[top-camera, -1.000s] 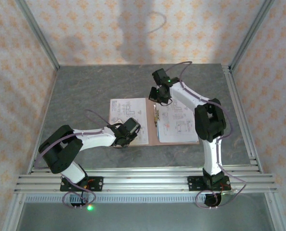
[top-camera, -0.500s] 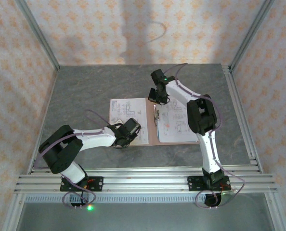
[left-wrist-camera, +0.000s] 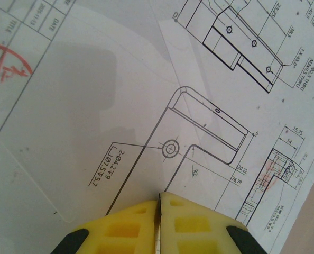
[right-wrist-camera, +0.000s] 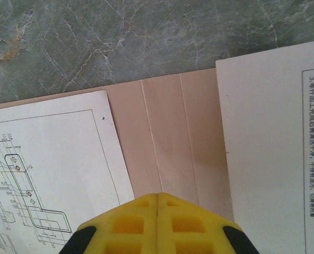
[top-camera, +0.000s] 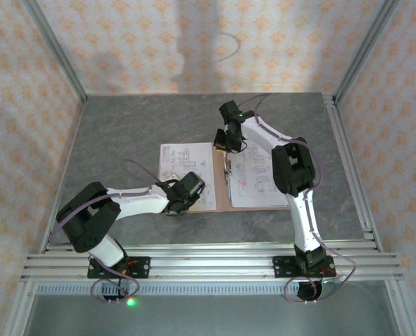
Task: Put the files into the folder
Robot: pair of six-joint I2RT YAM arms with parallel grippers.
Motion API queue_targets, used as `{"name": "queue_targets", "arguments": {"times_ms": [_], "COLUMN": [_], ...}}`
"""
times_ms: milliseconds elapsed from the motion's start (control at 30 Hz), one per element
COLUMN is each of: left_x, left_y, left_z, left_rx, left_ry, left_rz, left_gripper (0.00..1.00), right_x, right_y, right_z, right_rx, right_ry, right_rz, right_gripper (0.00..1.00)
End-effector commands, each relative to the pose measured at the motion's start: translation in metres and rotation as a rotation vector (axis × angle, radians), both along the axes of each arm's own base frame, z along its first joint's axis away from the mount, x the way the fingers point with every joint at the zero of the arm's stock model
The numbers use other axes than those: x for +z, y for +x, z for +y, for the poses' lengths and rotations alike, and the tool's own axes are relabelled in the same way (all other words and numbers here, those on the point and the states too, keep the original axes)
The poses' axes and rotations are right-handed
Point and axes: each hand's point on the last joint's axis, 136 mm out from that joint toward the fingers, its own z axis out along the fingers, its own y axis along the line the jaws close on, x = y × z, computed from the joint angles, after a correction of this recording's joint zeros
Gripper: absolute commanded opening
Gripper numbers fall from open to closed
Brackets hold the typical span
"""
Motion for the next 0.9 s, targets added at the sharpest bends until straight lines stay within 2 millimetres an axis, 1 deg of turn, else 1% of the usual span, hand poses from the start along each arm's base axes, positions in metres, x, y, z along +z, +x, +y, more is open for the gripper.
{"name": "queue_targets", "arguments": {"times_ms": [0,233,567,867], "left_x": [-0.031,-0.031,-0.032,-0.032], "left_y": [-0.036,-0.035,-0.036,-0.037], "left_z": [0.028,0.028,0.03,0.031], "left_rx": [0.003,0.009,0.016,0.02], "left_ry": [0.119,0.117,0.121,0.127], "left_rz": [0.136,0.134,0.137,0.138], "left_gripper": [0.09,0.09,0.09,0.09], "right_x": [0.018,0.023,0.036,0.033], "right_y": [-0.003,-0.009,-0.018,-0.034], "right_z": [0.001,0.002,0.001,-0.006], "right_rx": [0.02,0.024,0.03,0.03], "right_ry": [0.022,0.042,0.064,0.066], "right_rz": [-0.019,-0.015,-0.023,-0.011], "right_gripper": [0.02,0.02,0.02,0.02]}}
